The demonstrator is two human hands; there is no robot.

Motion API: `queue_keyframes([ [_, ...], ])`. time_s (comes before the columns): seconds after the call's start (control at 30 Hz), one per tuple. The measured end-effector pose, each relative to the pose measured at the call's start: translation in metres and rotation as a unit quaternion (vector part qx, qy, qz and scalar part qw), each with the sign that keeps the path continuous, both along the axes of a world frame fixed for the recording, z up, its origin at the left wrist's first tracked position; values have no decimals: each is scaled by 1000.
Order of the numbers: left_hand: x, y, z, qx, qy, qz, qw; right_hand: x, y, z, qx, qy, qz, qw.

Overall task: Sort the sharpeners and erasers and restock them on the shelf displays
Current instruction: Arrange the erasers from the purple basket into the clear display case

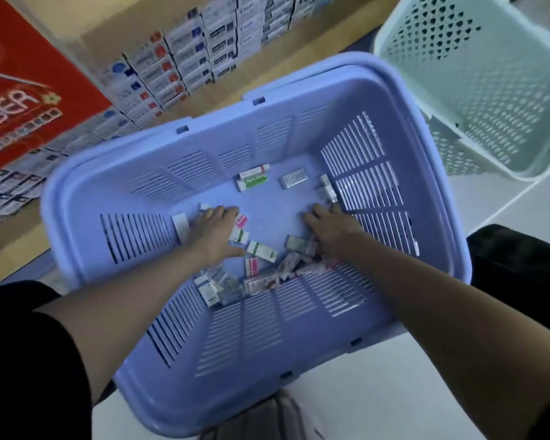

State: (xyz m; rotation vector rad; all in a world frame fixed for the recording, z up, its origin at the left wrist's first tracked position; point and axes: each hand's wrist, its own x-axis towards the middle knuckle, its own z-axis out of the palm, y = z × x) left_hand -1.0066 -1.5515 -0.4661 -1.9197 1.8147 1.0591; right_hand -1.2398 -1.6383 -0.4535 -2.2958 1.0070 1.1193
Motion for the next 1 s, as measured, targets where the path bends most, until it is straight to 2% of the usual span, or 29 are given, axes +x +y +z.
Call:
queue_keyframes([
  [0.17, -21, 13, -8, -7, 28, 52, 998, 6, 8, 1, 9, 20, 40, 999],
  [0.33, -35, 24, -13, -35, 96, 162, 981, -2, 0, 7, 54, -67, -1, 996],
  [0.4, -34, 28, -13, -37, 144, 223, 963, -2, 2, 5, 80, -91, -55, 991],
  [0.5, -28, 29, -9, -13, 218, 276, 936, 3, 11, -2, 147, -76, -124, 978],
  [0.7, -24, 31, 6, 115, 219, 327, 912, 5, 16, 2, 228, -89, -213, 946],
  [0.87, -27, 29, 18, 109, 297, 451, 835, 12, 18, 1, 270, -72, -289, 916],
  [1.0, -23, 25, 29, 108, 314, 463, 822, 19, 18, 8, 278, -35, -281, 918],
])
